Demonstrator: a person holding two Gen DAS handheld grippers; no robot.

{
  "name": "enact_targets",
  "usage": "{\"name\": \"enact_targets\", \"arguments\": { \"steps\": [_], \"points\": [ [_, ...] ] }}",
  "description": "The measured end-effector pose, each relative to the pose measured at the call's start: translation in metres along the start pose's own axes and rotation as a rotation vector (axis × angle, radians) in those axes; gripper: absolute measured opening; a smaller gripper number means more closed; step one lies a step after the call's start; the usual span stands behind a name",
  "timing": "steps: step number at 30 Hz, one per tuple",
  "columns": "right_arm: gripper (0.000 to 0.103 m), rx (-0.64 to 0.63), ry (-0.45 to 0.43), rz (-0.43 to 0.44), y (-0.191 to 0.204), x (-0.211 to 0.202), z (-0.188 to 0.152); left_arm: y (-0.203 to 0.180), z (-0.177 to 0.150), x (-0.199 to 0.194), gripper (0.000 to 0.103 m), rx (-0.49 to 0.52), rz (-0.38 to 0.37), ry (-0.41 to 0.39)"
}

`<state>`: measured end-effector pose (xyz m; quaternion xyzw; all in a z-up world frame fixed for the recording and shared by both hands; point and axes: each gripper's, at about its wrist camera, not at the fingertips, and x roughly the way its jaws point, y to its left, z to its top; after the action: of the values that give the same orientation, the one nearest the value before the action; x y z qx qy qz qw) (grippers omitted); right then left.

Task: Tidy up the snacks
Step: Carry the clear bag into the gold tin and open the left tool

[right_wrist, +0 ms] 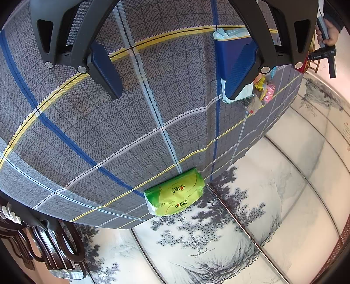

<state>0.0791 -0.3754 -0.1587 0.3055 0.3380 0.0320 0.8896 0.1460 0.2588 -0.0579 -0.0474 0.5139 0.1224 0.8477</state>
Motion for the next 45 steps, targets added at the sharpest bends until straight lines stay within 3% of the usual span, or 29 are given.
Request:
{"name": "enact_targets", "arguments": {
  "steps": [40, 45],
  "points": [
    [0.095, 0.0, 0.001, 0.002, -0.001, 0.0, 0.001, 0.001, 0.0, 0.018, 0.035, 0.005, 0.026, 0.03],
    [0.096, -0.001, 0.002, 0.002, -0.002, 0.0, 0.001, 0.005, -0.002, 0.017, 0.041, -0.021, 0.01, 0.039]
  ]
}}
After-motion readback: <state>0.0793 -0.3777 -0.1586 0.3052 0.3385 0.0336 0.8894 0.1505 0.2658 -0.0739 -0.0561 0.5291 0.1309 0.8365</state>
